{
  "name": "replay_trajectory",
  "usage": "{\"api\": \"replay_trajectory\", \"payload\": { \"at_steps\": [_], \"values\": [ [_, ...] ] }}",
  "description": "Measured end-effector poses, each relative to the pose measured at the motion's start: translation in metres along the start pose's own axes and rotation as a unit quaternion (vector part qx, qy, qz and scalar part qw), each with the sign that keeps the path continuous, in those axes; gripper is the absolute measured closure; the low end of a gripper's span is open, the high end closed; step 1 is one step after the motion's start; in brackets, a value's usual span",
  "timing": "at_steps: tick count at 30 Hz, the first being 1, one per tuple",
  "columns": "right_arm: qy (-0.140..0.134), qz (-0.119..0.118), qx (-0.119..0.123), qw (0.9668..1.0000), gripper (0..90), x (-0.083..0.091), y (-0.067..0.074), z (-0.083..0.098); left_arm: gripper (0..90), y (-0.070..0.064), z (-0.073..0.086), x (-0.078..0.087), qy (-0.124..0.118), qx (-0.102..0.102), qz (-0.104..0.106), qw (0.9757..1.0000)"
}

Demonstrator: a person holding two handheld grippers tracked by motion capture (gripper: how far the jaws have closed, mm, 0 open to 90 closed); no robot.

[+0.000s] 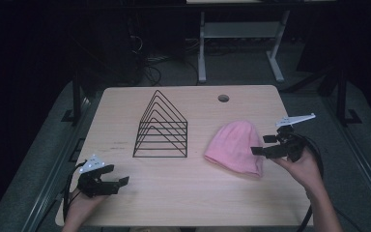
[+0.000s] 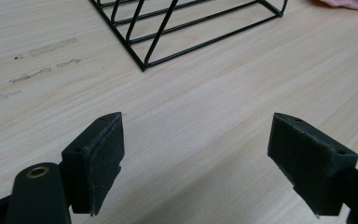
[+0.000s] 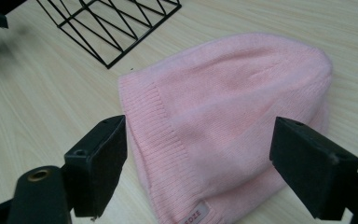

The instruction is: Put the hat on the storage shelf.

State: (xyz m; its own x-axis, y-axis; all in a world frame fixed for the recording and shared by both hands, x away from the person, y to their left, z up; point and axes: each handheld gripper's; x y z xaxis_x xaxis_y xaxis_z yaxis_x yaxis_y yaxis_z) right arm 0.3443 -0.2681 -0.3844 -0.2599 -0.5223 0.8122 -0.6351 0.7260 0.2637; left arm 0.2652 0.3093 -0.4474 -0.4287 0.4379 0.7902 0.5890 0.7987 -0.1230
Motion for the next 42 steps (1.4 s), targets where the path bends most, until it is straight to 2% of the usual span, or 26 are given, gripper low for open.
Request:
{"api": "replay_trajectory", "payload": {
  "at_steps": [9,19,24,29,30,37,42],
  "values": [
    [0.008,-0.002,-0.005,1.0,18.5,-0.004,-0.009,-0.01,18.3,0.002,-0.001,-0.001,-0.003,0.001,0.003,1.0],
    [0.015,0.0,-0.003,0.9999,18.5,-0.006,-0.02,-0.03,18.2,0.006,-0.003,-0.004,-0.003,0.003,0.004,1.0],
    [0.026,-0.001,-0.004,0.9996,18.8,-0.014,-0.025,-0.037,18.2,0.007,-0.004,-0.003,-0.003,0.001,0.002,1.0],
    [0.026,0.001,-0.005,0.9997,18.8,-0.017,-0.03,-0.044,18.2,0.007,-0.004,-0.003,-0.003,0.002,0.002,1.0],
    [0.021,-0.002,-0.009,0.9997,19.6,-0.019,-0.033,-0.048,18.2,0.006,-0.004,-0.003,-0.003,0.002,0.002,1.0],
    [0.038,-0.003,-0.027,0.9989,20.0,-0.032,-0.047,-0.061,18.2,0.008,-0.003,-0.003,-0.005,0.004,0.002,1.0],
    [0.043,-0.001,-0.028,0.9987,20.9,-0.039,-0.054,-0.069,18.3,0.009,-0.002,-0.002,-0.005,0.007,0.002,1.0]
  ]
}}
Point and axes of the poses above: each handheld gripper's, and its own axes: x roughly backward along the jaws, z roughly out of its underside, y roughly to its left, and after that the axes turned 13 degrees about y, right-handed
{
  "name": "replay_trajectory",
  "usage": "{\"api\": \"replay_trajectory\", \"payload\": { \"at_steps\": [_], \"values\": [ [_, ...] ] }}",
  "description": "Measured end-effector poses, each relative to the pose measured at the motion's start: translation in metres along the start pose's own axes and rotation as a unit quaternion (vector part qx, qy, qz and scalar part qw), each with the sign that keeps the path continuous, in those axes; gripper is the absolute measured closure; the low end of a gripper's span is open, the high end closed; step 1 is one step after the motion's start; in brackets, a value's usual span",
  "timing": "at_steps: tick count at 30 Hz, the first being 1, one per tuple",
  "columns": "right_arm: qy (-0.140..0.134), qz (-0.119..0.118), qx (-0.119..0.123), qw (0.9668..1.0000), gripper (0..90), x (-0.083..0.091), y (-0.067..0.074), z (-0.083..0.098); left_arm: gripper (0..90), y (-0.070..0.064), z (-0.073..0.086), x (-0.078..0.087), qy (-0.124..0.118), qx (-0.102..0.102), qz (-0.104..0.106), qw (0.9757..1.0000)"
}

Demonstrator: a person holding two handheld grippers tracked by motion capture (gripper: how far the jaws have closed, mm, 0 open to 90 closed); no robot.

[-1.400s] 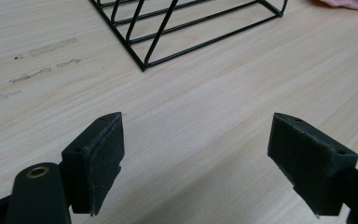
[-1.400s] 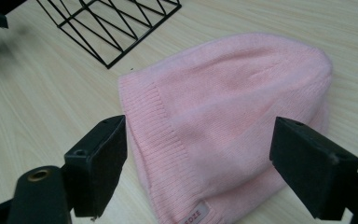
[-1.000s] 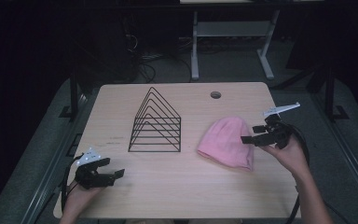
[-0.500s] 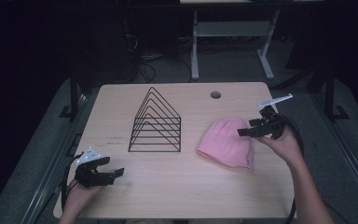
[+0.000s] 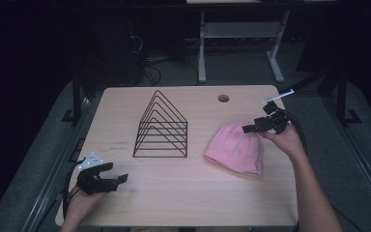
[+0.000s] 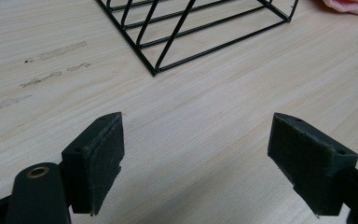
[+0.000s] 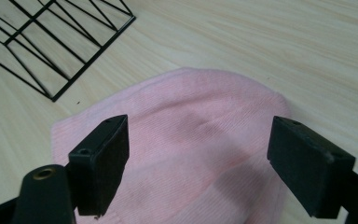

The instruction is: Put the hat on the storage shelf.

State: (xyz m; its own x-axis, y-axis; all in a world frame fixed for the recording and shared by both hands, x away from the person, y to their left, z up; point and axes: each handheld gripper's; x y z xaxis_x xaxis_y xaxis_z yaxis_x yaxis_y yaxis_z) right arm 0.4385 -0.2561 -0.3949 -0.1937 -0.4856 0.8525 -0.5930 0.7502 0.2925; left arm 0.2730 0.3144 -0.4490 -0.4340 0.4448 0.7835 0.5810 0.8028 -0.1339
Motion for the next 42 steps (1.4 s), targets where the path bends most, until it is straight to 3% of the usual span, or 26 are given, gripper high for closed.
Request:
{"api": "replay_trajectory", "payload": {
  "at_steps": [7,13,33,38,42],
  "values": [
    [0.008,0.006,-0.009,0.9999,23.2,-0.009,-0.01,-0.01,18.3,0.001,0.0,0.001,0.0,0.002,0.001,1.0],
    [0.026,0.014,-0.031,0.9991,26.2,-0.021,-0.025,-0.011,18.3,0.001,0.001,0.001,-0.001,0.003,0.001,1.0],
    [0.037,0.001,-0.082,0.9959,43.3,-0.046,-0.044,-0.006,18.3,0.001,0.002,0.0,0.004,0.0,0.0,1.0],
    [0.043,0.007,-0.087,0.9953,52.3,-0.053,-0.046,-0.008,18.3,0.002,0.003,0.0,0.005,0.001,0.0,1.0],
    [0.05,-0.003,-0.087,0.995,60.7,-0.058,-0.046,-0.007,18.4,0.001,0.003,-0.001,0.007,0.003,0.003,1.0]
  ]
}}
Point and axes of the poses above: each handheld gripper's, and its own axes: x roughly backward along the jaws, z roughly out of its underside, y roughly to its left, and after that the axes turned 13 degrees about y, right-handed
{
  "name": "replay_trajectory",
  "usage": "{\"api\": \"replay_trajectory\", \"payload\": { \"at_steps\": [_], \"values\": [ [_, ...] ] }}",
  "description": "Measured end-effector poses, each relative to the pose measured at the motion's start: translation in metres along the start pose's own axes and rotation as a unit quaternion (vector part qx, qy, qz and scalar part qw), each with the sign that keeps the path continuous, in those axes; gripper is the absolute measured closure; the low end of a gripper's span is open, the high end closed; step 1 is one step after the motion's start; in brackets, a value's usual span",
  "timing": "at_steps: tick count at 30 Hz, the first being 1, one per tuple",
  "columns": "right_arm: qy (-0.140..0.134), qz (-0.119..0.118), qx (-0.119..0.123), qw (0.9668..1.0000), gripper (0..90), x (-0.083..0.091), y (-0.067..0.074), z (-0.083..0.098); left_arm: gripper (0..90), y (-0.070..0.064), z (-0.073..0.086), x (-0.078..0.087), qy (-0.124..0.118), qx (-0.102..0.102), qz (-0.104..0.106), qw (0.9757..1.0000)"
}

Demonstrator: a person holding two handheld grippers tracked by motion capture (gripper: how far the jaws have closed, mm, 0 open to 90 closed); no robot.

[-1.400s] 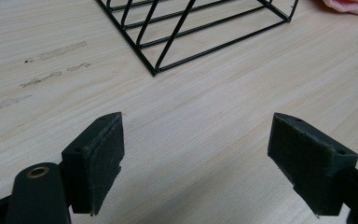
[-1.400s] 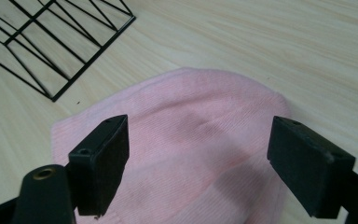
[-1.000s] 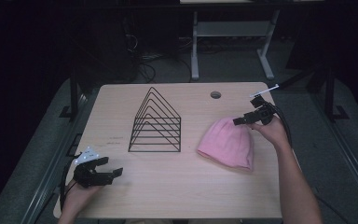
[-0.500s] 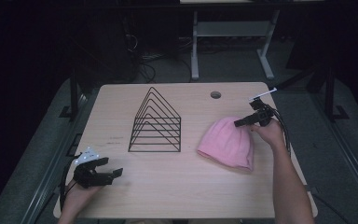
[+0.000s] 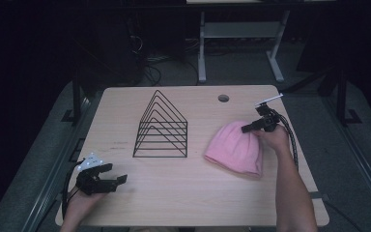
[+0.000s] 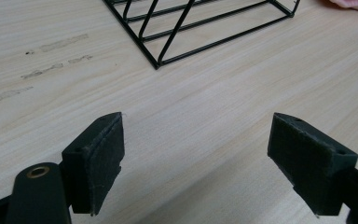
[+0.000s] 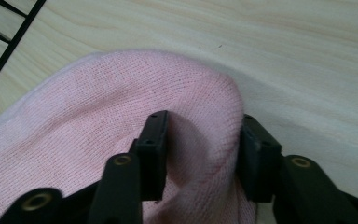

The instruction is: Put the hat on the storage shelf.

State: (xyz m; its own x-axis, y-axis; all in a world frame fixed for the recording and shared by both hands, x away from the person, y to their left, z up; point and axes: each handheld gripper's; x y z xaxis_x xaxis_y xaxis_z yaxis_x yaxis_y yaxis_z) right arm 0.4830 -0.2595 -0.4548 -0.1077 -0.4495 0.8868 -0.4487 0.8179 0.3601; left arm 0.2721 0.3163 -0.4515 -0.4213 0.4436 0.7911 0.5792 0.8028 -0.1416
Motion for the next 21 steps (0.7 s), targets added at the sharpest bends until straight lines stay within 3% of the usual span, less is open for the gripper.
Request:
{"api": "replay_trajectory", "payload": {
  "at_steps": [6,21],
  "values": [
    [-0.013,-0.025,-0.001,0.9996,75.6,0.002,-0.001,0.003,18.4,0.0,0.0,0.0,-0.001,-0.003,0.0,1.0],
    [-0.071,-0.047,0.036,0.9957,78.3,0.03,0.019,0.012,18.6,-0.003,-0.001,-0.002,0.002,-0.009,0.005,0.9999]
  ]
}}
Point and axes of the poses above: each handheld gripper's, and its own axes: x roughly backward along the jaws, z roughly out of its underside, y roughly to its left, and after that the axes turned 13 degrees about y, right-handed
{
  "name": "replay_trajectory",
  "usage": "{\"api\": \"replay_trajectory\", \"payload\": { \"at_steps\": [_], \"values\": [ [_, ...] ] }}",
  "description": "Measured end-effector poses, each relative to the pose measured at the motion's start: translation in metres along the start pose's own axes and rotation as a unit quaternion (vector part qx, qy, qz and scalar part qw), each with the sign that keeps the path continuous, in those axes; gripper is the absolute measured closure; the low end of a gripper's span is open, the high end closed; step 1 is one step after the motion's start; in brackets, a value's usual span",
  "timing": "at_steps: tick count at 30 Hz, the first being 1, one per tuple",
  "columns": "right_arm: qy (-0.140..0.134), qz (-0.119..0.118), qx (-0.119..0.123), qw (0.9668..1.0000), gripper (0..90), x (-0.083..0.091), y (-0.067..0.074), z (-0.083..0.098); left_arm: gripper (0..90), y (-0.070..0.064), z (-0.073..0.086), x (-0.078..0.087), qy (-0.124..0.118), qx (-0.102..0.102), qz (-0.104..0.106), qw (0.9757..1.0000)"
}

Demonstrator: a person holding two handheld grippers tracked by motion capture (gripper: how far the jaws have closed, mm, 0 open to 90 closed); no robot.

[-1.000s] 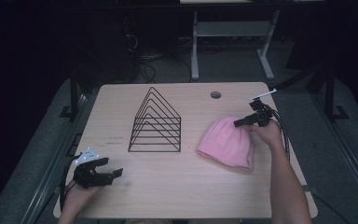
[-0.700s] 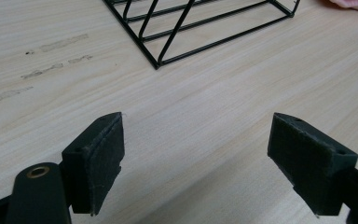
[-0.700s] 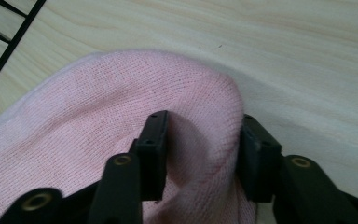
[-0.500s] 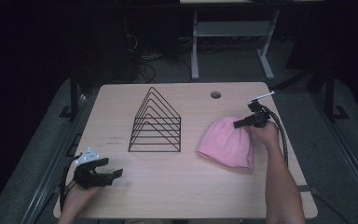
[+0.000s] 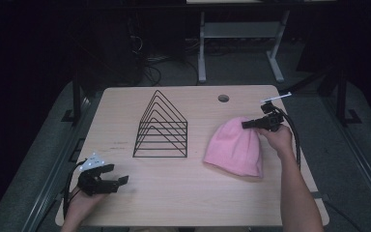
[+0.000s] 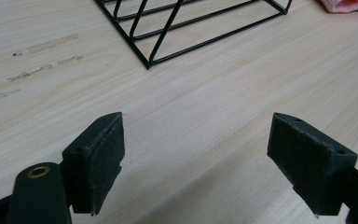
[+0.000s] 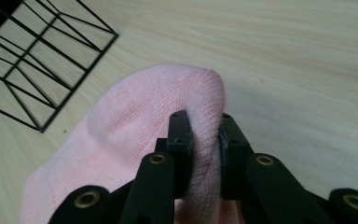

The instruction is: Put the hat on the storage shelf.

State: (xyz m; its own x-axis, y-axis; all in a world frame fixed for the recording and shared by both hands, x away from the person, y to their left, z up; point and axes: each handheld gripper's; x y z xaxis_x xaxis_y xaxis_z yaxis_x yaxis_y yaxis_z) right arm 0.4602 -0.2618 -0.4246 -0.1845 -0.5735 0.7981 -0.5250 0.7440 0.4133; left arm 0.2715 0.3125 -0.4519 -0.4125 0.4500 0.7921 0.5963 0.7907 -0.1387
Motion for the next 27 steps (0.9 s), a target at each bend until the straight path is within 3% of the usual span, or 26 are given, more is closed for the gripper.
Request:
{"api": "replay_trajectory", "payload": {
  "at_steps": [7,18,26,27],
  "values": [
    [-0.043,-0.011,0.034,0.9984,78.9,0.018,0.02,0.005,18.6,-0.001,0.001,0.0,0.0,-0.001,0.002,1.0],
    [-0.061,-0.007,0.066,0.9959,79.4,0.038,0.042,0.006,19.0,-0.001,0.001,-0.001,0.001,-0.001,0.004,1.0],
    [-0.078,0.002,0.097,0.9922,79.4,0.057,0.061,0.007,20.9,-0.003,0.001,0.0,0.003,-0.004,0.009,0.9999],
    [-0.087,0.004,0.108,0.9904,79.4,0.065,0.067,0.007,21.0,-0.004,0.0,0.0,0.002,-0.005,0.009,0.9999]
  ]
}}
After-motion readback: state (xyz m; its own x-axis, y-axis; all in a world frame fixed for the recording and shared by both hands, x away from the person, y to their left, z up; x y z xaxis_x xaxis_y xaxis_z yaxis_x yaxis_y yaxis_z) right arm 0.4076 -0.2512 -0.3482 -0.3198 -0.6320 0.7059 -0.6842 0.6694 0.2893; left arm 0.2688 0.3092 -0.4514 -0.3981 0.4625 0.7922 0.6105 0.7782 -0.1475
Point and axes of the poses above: each handheld gripper's, and its own axes: x roughly backward along the jaws, z roughly out of its underside, y roughly to its left, and after that the axes turned 13 degrees about y, right-handed
